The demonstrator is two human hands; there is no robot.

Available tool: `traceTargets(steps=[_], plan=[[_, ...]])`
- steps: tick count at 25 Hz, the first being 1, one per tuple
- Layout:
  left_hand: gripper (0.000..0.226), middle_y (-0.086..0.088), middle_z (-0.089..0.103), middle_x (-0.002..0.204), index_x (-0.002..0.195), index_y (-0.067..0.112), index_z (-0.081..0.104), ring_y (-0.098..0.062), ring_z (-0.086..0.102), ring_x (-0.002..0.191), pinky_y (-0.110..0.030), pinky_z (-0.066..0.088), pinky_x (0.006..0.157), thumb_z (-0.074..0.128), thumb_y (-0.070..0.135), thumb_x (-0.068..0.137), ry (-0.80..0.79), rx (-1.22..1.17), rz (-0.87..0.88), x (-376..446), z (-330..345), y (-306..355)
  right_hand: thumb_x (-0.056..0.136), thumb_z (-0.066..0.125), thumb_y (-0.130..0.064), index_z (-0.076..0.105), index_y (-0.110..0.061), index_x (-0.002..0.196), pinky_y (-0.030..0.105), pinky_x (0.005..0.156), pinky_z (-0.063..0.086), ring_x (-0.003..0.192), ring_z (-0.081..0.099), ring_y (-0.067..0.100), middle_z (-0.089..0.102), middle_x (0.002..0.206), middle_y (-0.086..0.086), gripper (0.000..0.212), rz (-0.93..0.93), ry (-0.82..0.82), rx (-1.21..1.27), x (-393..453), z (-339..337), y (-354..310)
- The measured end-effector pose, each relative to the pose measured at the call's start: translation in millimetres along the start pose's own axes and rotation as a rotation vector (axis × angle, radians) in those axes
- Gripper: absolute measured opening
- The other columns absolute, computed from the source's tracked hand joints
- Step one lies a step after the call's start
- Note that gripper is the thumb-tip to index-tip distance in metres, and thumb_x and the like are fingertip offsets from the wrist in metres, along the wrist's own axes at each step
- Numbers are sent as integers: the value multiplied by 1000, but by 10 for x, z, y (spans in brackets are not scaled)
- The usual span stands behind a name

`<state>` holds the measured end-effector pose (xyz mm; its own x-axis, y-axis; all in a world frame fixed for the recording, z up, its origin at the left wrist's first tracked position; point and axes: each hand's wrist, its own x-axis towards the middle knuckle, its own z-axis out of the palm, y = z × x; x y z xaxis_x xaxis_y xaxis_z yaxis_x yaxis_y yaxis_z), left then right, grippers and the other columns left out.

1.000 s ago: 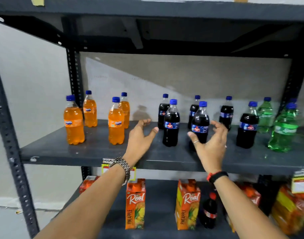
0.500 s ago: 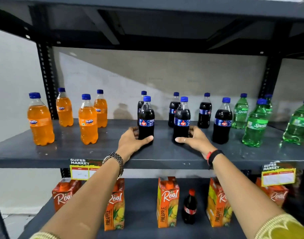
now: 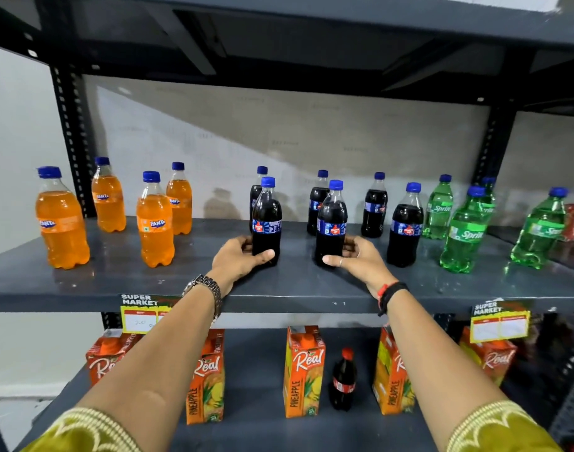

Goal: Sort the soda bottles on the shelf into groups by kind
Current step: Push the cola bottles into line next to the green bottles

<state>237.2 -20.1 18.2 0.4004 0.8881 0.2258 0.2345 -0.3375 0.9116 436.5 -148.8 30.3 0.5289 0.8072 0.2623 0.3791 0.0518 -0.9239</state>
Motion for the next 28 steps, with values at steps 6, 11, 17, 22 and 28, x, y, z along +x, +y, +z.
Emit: traceTargets(steps=[6,11,17,22,28], plan=[[54,-10,65,117,123,4,54,-16,61,98,-29,44,96,74,17,75,-31,-63,28,-1,-15,-7,74,75,-11,57,-2,117,13,73,45,85,58,7,62,104,4,48,-30,17,21,39,-4,28],[49,-12,66,116,120,3,58,-16,62,96,-30,46,94,73,15,74,-13,-100,48,45,-3,-80,77,72,-12,56,-6,119,30,94,46,105,58,20,63,115,8,46,-25,18,-14,110,-3,101],[48,-8,67,109,117,5,59,-19,63,96,-36,47,97,75,17,73,29,-88,34,36,13,-80,79,70,-13,56,-7,121,37,102,45,109,58,21,63,121,10,45,-31,32,-71,166,0,158],[48,-7,68,106,114,8,60,-18,63,93,-38,47,97,77,20,71,54,-80,18,35,7,-72,78,71,-13,55,-7,122,36,101,44,110,57,22,62,122,12,47,-33,29,-59,163,-13,161],[52,-5,70,104,112,10,62,-17,65,93,-37,49,94,80,27,66,96,-52,14,36,5,-81,76,73,-11,55,-6,122,38,102,45,114,57,24,62,123,14,50,-24,33,-23,177,-24,167]])
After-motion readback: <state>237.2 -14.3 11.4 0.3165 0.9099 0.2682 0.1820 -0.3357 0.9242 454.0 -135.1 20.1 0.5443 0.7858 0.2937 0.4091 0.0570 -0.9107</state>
